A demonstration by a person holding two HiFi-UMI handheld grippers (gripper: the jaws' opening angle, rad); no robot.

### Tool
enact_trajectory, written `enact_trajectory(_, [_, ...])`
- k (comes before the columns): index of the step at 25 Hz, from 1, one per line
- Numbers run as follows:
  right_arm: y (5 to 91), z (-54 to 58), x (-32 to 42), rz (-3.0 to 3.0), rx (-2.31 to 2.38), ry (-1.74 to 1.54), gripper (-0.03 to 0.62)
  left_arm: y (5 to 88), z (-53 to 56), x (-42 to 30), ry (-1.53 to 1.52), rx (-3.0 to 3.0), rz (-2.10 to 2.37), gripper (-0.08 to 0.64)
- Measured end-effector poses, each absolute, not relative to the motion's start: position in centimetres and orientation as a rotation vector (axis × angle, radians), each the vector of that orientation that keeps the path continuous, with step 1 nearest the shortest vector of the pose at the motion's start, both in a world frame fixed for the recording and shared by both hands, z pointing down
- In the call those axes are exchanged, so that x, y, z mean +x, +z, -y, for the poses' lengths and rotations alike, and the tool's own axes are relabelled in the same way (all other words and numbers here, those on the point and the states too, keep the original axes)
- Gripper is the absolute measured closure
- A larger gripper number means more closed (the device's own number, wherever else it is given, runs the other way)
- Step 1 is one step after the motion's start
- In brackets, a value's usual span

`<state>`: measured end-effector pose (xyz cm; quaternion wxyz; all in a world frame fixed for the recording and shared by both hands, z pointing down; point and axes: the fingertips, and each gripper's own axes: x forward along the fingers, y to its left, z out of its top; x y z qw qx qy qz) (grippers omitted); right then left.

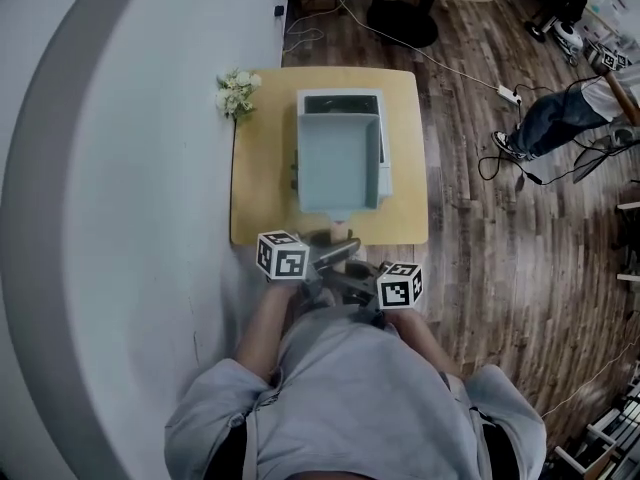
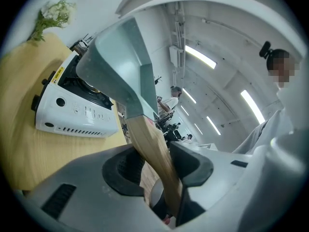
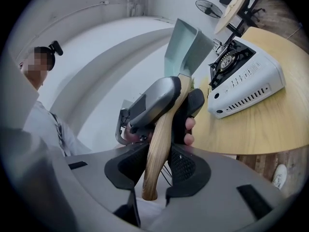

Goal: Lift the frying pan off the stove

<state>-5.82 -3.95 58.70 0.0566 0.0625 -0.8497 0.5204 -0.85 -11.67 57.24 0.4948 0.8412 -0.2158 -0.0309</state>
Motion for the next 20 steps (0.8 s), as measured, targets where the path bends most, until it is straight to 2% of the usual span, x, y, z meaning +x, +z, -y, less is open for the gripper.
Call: enact_trajectory(20, [59.1, -7.5, -4.5, 2.628, 0.285, 1.469, 0.477, 57.0, -0.1, 1.2, -0.017, 2.137, 0.485, 0.407])
